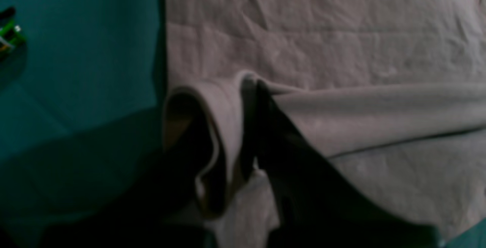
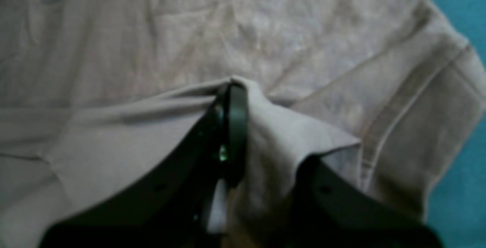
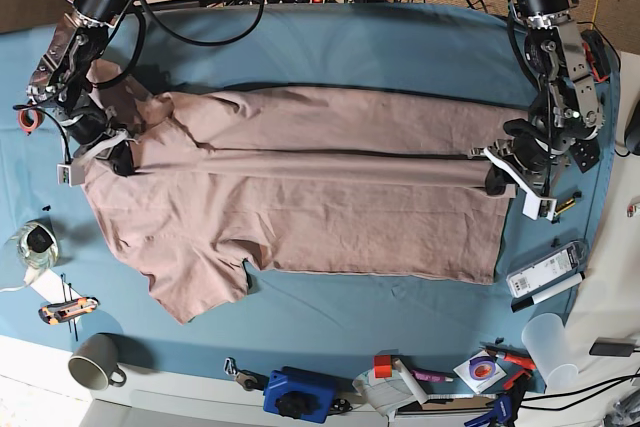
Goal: Fold the T-shirt properly
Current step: 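Lay the lifted edge back over the shirt body with both grippers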
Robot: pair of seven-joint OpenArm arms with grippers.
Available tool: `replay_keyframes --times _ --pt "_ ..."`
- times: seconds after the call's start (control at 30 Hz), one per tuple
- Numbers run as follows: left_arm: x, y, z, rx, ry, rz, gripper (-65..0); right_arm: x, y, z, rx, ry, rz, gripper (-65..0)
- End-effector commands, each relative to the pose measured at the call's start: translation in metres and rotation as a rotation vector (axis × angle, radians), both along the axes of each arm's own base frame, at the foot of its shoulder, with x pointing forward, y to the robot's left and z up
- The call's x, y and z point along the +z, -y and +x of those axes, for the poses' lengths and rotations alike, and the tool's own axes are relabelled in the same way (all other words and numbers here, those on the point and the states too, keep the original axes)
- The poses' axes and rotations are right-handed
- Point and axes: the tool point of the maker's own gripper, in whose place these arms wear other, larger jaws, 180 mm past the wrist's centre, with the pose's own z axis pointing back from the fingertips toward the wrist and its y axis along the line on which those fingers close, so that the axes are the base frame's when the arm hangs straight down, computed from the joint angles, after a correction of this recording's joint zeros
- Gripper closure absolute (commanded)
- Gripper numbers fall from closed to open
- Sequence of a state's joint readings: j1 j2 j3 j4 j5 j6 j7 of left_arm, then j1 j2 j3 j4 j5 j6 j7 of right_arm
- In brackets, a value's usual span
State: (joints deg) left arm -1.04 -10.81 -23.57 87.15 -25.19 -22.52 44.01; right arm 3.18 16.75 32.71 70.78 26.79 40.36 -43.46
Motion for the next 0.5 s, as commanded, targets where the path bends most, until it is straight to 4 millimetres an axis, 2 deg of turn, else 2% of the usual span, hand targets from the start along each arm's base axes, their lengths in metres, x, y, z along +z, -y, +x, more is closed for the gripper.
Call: replay_keyframes --times 0.0,0.1,0.37,0.47 --pt "0.015 -0.005 0.012 0.011 0.061 0.001 0.0 0.020 0.012 0.012 -0.017 0.063 -0.026 0.0" --pt "0.013 -0.005 0.014 0.013 0.058 -0.005 0.0 0.022 0.012 0.014 -0.018 0.070 -0.026 0.0" --pt "0.031 -0.007 0.034 0.015 0.103 0.008 0.0 0.022 0.012 0.014 -0.018 0.072 -0.026 0.0" --pt "0.026 -0.008 0.037 0.019 0.089 0.002 0.0 0.022 0.012 0.014 -0.018 0.072 -0.026 0.0"
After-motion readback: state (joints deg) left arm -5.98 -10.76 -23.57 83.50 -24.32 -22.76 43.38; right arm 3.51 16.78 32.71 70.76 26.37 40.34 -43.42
